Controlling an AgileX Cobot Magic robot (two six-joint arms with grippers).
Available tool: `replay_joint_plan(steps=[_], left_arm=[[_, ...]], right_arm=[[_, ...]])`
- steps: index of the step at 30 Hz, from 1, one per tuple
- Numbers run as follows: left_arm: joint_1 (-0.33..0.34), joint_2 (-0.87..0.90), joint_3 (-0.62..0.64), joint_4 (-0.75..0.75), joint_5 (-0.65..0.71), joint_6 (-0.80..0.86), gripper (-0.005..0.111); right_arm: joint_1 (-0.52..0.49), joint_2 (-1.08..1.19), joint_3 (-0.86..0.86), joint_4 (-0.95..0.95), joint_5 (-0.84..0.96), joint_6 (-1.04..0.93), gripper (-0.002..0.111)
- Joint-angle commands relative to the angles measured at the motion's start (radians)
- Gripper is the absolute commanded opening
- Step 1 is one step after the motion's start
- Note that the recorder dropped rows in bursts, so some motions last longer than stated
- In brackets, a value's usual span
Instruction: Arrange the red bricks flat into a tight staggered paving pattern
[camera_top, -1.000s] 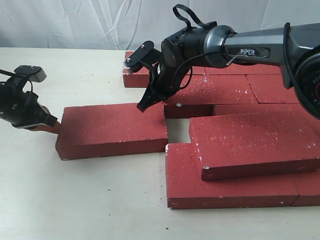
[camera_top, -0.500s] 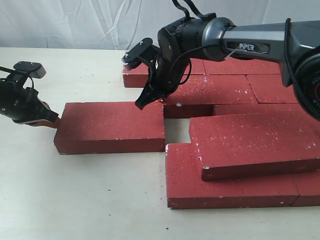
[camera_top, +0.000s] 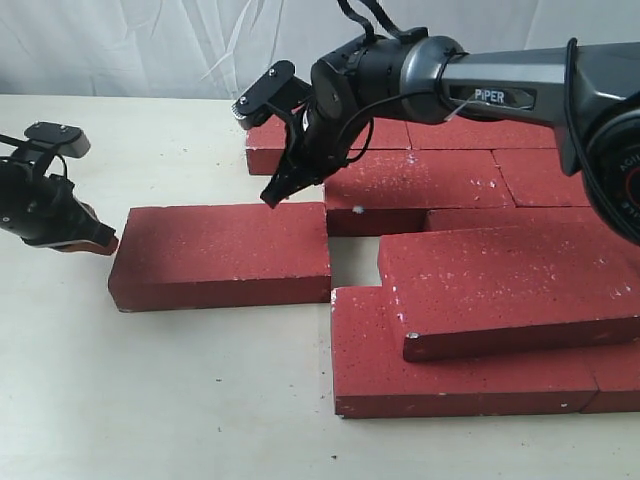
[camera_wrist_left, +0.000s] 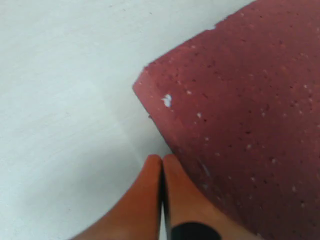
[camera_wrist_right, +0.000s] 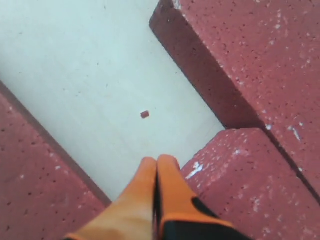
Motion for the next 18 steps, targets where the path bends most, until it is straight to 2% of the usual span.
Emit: replay_joint_plan(steps=[1, 7, 18], left_arm=[[-0.002, 0.003, -0.005, -0.022, -0.049, -0.002, 0.000], [-0.002, 0.003, -0.005, -0.033, -0.044, -0.002, 0.000], [-0.002, 0.003, -0.005, -0.039, 0.097, 0.000, 0.000]], right_arm=[[-0.001, 0.023, -0.007, -0.023, 0.014, -0.003, -0.001], [-0.001, 0.025, -0.007, -0.025, 0.031, -0.007, -0.001], [-0.001, 0.011, -0.007, -0.025, 0.117, -0.011, -0.001]])
